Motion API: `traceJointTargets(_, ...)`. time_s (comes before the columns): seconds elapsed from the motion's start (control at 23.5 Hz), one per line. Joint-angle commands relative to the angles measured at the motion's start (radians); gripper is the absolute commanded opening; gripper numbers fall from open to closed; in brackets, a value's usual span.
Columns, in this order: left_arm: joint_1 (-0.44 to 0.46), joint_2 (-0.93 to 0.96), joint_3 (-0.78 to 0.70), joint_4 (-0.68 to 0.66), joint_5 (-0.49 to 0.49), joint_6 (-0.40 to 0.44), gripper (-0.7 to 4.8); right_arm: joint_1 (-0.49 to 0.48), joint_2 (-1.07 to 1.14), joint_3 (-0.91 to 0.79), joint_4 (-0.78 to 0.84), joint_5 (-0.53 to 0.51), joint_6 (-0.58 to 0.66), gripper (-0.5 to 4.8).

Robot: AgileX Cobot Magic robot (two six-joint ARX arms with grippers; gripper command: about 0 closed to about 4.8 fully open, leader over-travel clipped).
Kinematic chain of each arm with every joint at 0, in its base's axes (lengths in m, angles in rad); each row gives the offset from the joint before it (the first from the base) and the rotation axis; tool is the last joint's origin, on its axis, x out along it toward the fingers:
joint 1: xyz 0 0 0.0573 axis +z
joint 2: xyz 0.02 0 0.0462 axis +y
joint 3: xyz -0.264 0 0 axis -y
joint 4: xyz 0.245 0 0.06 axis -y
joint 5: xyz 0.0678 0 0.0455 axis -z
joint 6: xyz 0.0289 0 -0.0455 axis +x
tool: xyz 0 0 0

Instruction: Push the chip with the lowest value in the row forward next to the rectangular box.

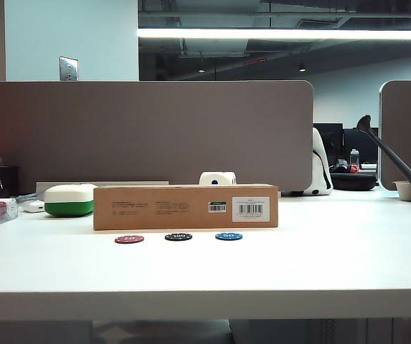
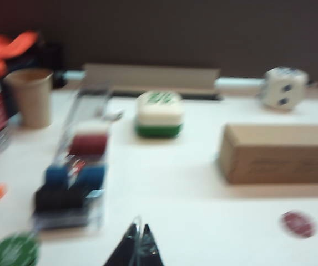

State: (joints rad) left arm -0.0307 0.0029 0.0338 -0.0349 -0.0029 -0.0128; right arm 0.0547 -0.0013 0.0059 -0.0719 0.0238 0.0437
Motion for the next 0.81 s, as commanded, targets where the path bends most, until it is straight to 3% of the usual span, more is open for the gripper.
traceJointTargets(0.04, -0.084, 0.004, 0.041, 0.022, 0.004, 0.001, -0.05, 0.001, -0.001, -0.005, 0.017, -0.005, 0.125, -0.05)
traceJointTargets(0.47, -0.415, 0.087, 0.051, -0.057, 0.007, 0.001, -0.05, 0.002, -0.001, -0.004, 0.086, -0.021, 0.565, -0.05)
traceJointTargets(0.81, -0.434, 0.426, 0.093, -0.059, 0.006, 0.001, -0.05, 0.005, -0.001, -0.004, 0.103, -0.256, 0.615, -0.05)
